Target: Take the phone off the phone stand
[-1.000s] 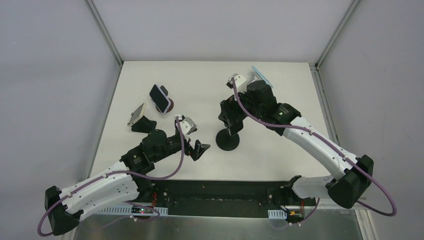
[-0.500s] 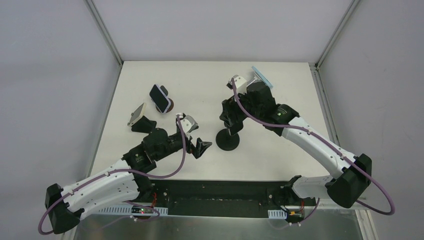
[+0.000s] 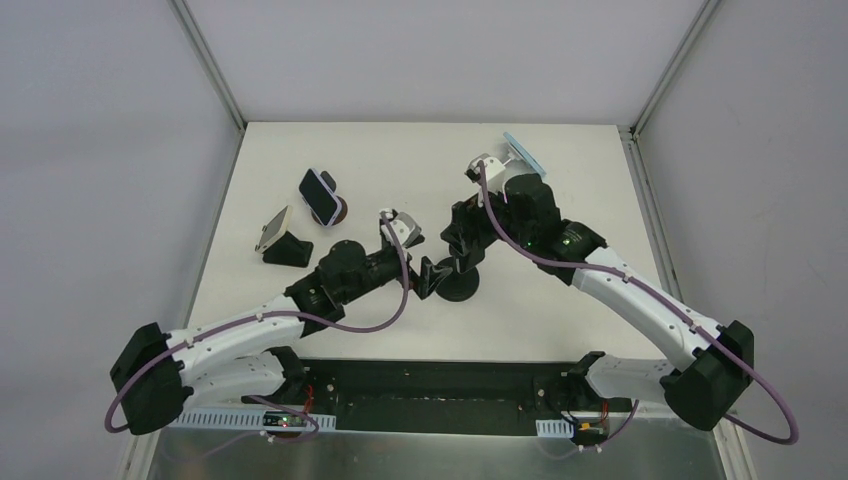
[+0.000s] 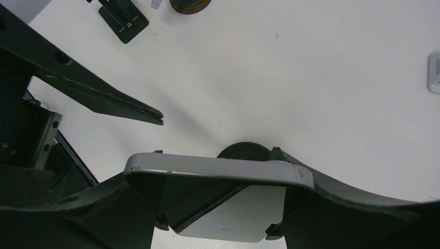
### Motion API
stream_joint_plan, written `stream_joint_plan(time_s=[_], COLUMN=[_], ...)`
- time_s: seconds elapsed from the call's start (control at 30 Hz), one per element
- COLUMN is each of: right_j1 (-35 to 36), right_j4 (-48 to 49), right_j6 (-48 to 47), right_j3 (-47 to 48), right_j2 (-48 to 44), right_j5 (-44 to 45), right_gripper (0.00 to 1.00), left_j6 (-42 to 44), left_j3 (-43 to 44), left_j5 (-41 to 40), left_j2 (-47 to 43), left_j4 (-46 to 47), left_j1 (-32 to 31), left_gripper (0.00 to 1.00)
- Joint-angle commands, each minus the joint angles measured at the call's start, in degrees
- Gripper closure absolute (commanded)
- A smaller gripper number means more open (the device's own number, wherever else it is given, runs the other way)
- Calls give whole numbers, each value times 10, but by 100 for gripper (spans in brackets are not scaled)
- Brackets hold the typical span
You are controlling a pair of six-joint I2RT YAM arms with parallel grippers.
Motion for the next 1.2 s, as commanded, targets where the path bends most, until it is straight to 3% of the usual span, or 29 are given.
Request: stream_joint_plan(time_s=[0.0,0.27,0.5,1.17], right_j1=[1,1,0,0], right_j4=[61,78,85,89], right_j6=[43,52,62,67], right_j3=[-3,-18,-19,-18], right_j2=[-26,-43,-44,-39], right_j5=[-50,-73,-83,-97], right_gripper=[100,100,100,100], left_j6=[-26,-54,-138,-211], left_j3=[32,-2,-47,-24], left_j5=[42,38,144,240], left_j2=[43,79,117,259], left_j4=[124,242,377,530], left_j1=[5,19,69,83], left_gripper=[1,1,1,1])
